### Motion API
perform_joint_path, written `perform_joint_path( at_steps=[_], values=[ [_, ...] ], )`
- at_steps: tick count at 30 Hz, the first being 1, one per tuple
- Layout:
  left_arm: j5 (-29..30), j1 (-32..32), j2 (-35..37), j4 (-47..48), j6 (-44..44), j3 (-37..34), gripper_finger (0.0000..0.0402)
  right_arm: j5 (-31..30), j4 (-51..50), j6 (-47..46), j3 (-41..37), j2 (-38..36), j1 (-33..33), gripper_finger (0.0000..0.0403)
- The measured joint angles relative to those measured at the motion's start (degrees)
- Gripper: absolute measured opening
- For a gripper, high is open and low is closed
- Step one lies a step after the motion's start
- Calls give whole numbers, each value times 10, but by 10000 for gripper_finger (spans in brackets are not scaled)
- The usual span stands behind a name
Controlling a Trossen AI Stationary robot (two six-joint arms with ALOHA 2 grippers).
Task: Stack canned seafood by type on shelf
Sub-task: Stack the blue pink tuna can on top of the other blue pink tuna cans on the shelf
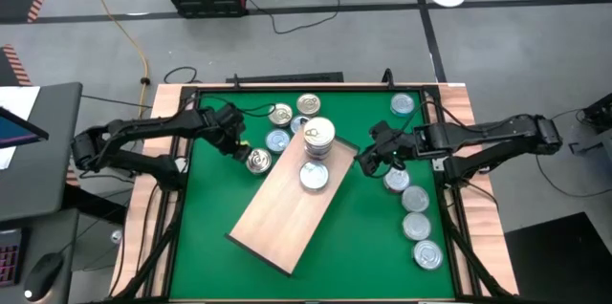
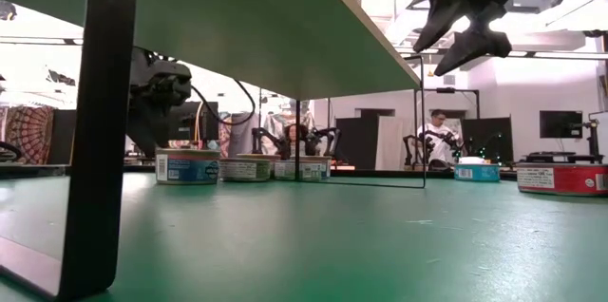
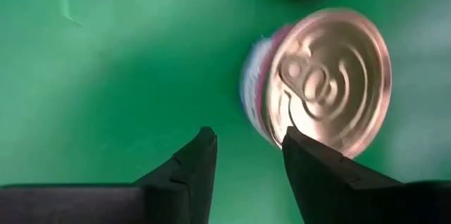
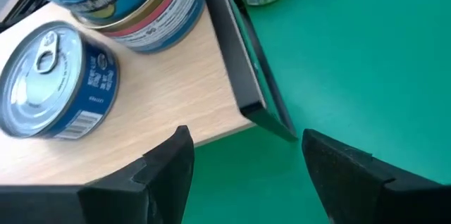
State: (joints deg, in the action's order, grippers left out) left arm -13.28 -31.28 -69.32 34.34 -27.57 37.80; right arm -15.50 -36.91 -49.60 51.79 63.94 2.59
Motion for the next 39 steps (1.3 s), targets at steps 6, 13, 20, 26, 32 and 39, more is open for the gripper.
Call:
perform_joint_path(
  at_steps=[6,13,20,26,32,39],
  values=[
    [10,6,-1,-25,-34,0,134,6,0,5,0,-1,0,285],
    [30,25,-28,-27,-62,1,117,6,1,13,0,-6,0,285],
    [27,16,-52,-27,-23,3,19,6,1,17,0,-14,0,285],
    [76,-22,-59,23,12,-4,1,8,7,15,0,-21,0,285],
    [94,-45,-13,76,44,9,1,8,10,15,0,-28,0,285],
    [125,-38,83,134,-6,58,12,8,11,15,0,-29,0,285]
  ],
)
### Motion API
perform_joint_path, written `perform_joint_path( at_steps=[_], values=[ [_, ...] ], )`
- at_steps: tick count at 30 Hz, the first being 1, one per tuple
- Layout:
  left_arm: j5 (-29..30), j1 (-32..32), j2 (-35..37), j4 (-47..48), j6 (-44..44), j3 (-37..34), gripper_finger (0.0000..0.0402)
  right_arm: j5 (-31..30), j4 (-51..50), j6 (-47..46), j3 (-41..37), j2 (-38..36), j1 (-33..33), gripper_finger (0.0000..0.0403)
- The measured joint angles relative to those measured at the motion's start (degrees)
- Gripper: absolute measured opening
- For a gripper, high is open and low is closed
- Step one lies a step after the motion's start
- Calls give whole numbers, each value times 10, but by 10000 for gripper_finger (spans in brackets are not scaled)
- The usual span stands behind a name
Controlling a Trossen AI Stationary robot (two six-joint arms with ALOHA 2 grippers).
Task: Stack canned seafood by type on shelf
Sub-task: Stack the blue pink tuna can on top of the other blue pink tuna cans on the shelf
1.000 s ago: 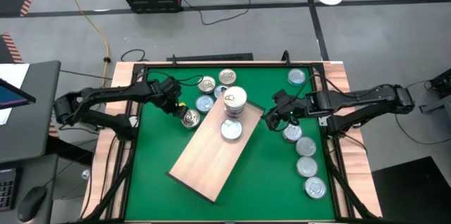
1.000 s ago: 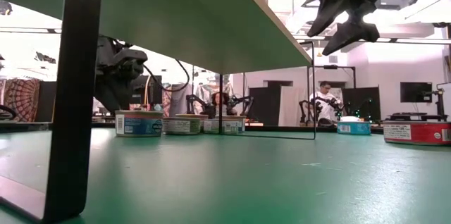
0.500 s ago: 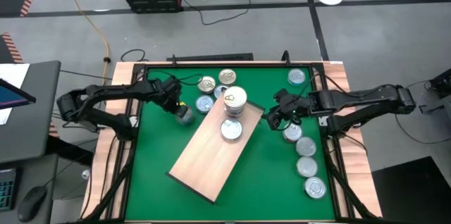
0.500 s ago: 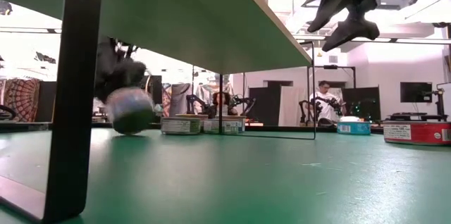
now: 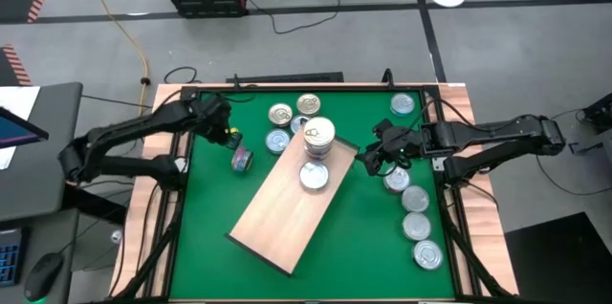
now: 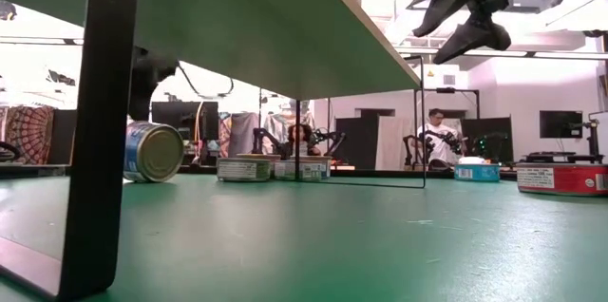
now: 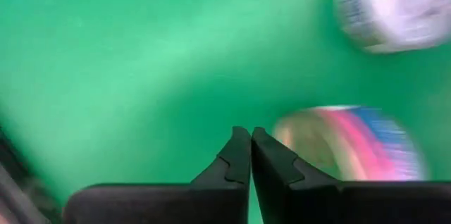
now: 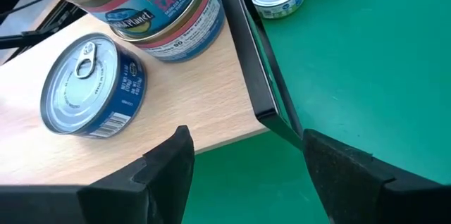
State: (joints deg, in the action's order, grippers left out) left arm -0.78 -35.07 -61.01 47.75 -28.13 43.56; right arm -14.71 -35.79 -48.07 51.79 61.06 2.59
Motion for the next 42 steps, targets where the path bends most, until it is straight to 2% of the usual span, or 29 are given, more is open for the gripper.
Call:
perform_joint_path(
  at_steps=[3,5,9,12,16,19,27,37,42],
  values=[
    [-54,33,26,-8,-71,8,42,-2,0,1,0,0,0,285],
    [-64,66,33,-3,-123,8,72,-2,0,4,0,0,0,285],
    [-29,125,33,-5,-164,7,144,-3,0,14,0,0,0,285],
    [1,146,34,-10,-205,7,198,-3,-1,17,0,0,-1,285],
    [56,168,29,-13,-260,7,243,-3,-2,21,0,0,-1,285],
    [104,190,10,-22,-283,7,251,-3,-2,21,0,0,-1,285],
    [147,255,-50,-31,-291,27,251,-2,-2,12,0,0,-1,285],
    [151,281,-140,-12,-302,31,250,-2,-1,1,0,0,-1,285],
    [161,281,-154,-11,-278,31,239,-2,-2,1,0,0,-1,285]
  ],
)
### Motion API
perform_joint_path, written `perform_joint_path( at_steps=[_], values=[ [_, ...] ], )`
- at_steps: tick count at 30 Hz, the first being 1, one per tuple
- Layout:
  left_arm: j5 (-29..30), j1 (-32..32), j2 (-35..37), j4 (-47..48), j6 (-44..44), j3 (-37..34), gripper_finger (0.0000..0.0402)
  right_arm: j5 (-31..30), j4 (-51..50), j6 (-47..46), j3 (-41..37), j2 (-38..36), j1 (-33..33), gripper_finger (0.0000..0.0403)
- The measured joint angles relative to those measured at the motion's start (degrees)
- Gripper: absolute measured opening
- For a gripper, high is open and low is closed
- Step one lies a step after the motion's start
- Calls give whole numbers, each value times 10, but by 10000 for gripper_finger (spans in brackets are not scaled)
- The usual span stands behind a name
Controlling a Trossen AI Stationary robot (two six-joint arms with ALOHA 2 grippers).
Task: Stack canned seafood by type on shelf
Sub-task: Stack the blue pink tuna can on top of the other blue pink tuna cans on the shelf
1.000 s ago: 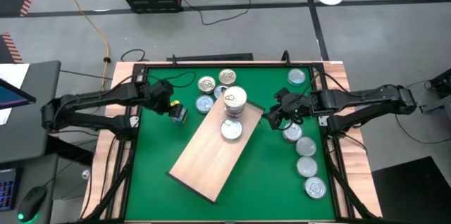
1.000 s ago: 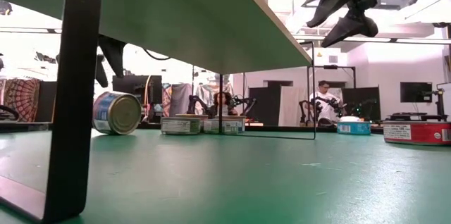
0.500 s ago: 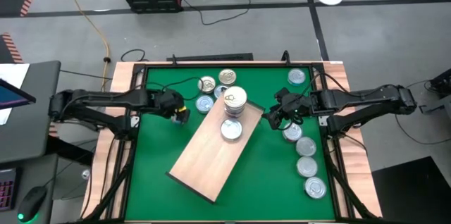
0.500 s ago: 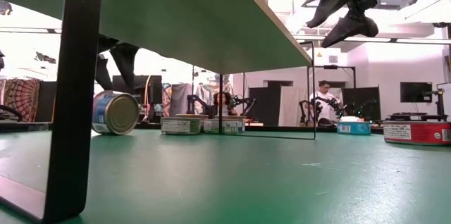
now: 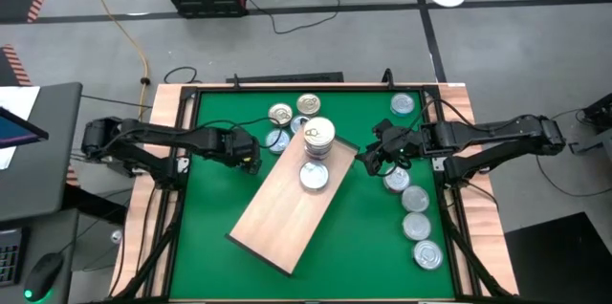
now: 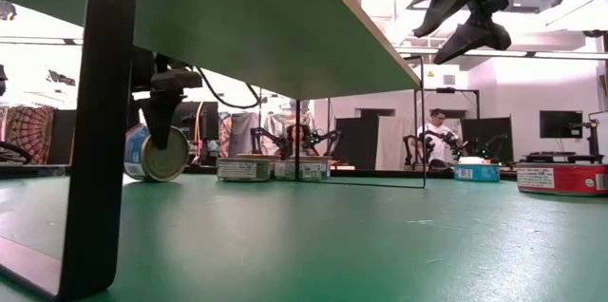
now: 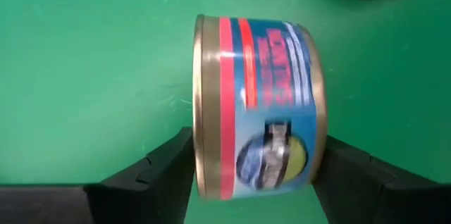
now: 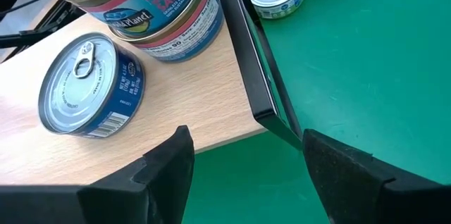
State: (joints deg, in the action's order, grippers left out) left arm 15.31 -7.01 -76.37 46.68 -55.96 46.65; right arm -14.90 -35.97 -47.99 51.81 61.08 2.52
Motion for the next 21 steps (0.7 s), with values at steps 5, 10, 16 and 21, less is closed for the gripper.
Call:
perform_joint_path(
  at_steps=[5,10,16,21],
  values=[
    [41,-1,23,0,37,1,188,0,0,0,0,0,0,285],
    [59,-20,45,-1,123,1,188,0,0,5,0,0,0,285],
    [123,-8,134,-43,292,44,188,0,-1,5,0,0,0,285],
    [160,19,185,-179,647,85,188,0,-2,13,0,0,0,285]
  ],
)
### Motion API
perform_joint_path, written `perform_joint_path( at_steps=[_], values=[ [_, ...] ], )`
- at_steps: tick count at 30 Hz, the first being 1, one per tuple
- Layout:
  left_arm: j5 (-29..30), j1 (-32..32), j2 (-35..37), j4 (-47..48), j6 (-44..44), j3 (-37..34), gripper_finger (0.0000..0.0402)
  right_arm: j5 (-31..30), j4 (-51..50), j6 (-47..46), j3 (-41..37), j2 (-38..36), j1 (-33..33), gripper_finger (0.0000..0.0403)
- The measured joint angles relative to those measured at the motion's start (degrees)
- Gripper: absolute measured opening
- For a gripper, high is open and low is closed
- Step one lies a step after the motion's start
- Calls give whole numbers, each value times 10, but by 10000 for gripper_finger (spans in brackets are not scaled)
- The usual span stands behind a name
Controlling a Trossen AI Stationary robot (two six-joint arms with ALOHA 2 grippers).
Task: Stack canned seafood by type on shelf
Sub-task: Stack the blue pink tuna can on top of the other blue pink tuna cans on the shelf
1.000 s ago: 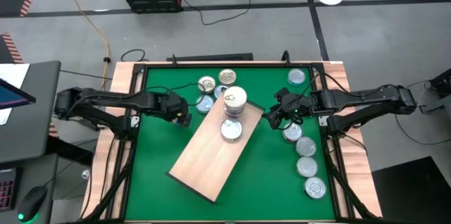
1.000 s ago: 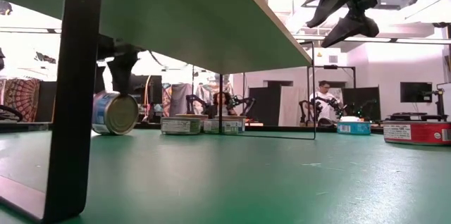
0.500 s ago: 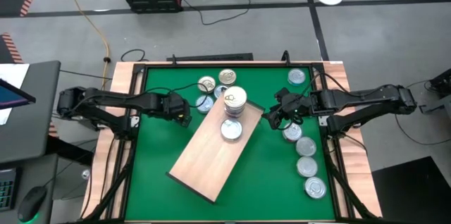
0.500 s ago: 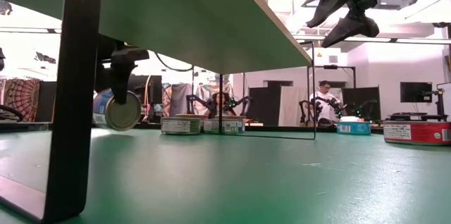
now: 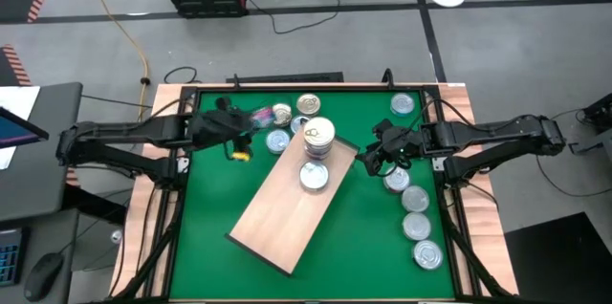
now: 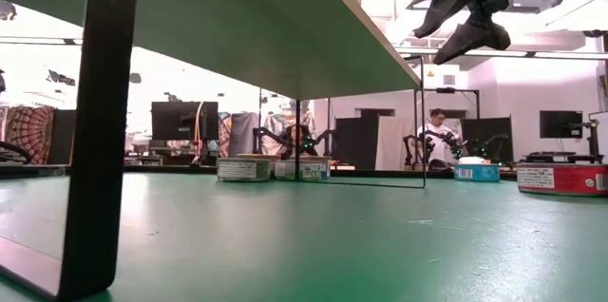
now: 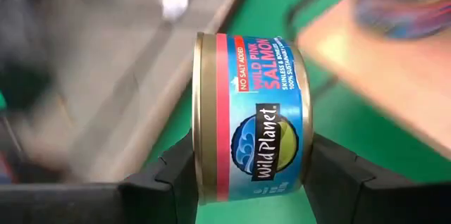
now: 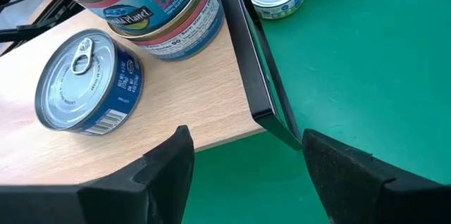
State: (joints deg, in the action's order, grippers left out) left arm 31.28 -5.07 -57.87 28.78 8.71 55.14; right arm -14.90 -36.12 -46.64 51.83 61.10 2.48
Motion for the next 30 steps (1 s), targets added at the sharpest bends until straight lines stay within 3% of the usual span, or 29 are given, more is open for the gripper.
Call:
perform_joint_path(
  at_steps=[4,7,13,30],
  values=[
    [-23,11,-1,-117,227,15,188,0,0,0,0,0,0,285],
    [-41,18,-18,-192,315,24,194,0,0,0,0,0,0,285],
    [-77,37,-70,-286,407,52,203,0,0,-3,0,0,0,285],
    [-145,45,-212,-285,531,152,201,-1,0,-4,0,0,0,285]
  ],
)
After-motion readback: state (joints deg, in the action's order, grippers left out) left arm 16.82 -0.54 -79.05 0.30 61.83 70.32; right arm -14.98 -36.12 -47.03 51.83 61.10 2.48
